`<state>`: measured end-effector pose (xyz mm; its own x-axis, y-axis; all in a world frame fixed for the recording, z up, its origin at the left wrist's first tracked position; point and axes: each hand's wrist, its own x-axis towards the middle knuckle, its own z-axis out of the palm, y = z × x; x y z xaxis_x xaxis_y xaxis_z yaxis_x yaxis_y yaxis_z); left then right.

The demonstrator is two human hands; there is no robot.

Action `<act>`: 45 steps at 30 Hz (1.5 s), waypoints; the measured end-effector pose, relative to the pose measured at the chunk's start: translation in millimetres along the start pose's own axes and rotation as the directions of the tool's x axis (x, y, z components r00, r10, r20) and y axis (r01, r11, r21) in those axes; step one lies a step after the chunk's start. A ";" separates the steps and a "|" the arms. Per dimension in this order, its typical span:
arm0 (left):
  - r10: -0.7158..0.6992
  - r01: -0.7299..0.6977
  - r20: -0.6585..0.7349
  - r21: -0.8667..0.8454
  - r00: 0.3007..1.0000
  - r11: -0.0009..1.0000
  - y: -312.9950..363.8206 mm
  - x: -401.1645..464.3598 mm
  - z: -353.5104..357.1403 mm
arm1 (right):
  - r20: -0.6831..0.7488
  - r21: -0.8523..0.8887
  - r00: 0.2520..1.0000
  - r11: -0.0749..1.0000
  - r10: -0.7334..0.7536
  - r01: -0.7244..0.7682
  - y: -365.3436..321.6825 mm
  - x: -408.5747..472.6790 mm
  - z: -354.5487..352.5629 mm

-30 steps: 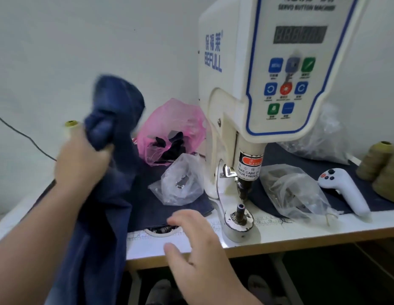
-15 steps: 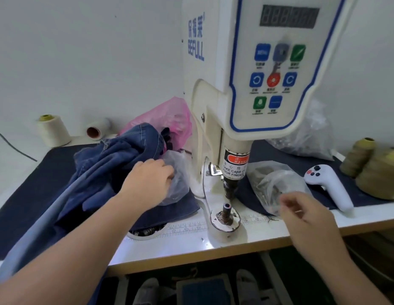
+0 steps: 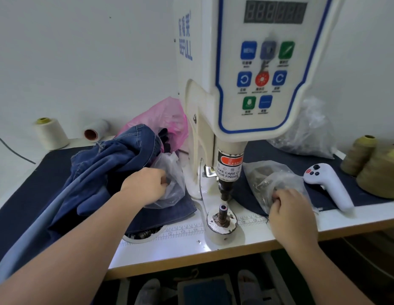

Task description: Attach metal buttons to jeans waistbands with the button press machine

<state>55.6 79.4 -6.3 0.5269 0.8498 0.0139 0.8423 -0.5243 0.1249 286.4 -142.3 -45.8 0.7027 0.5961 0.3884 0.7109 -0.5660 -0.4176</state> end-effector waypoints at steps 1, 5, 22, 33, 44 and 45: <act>-0.003 0.003 -0.003 -0.017 1.000 1.000 1.6 -0.6 -0.3 | -0.002 0.003 1.000 1.000 0.006 -0.006 -0.5 -0.6 -0.2; 0.000 0.000 -0.026 0.018 1.000 1.000 8.6 -4.9 -0.1 | -0.001 0.002 1.000 1.000 0.021 -0.021 -1.1 -0.4 -0.9; -0.064 -0.247 -0.510 -0.518 0.858 0.819 55.2 -60.8 -4.9 | -0.015 -0.008 1.000 1.000 -0.002 0.002 3.5 1.2 3.1; 0.041 -0.201 -0.202 -0.896 0.979 0.397 98.2 -105.6 11.9 | -0.040 0.003 0.999 1.000 -0.004 0.004 3.7 0.7 3.8; 0.036 -0.233 -0.238 -0.895 0.971 0.381 100.7 -109.1 14.9 | -0.049 -0.005 0.999 1.000 -0.007 0.006 3.4 0.3 2.8; 0.036 -0.236 -0.241 -0.894 0.970 0.382 100.5 -109.3 15.3 | -0.046 -0.005 0.999 1.000 -0.008 0.008 3.3 0.5 2.8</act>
<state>84.4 -66.9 -10.4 0.5140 0.8184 0.2571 0.0958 -0.3525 0.9309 289.0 -142.3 -49.2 0.6975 0.5737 0.4293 0.7165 -0.5638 -0.4107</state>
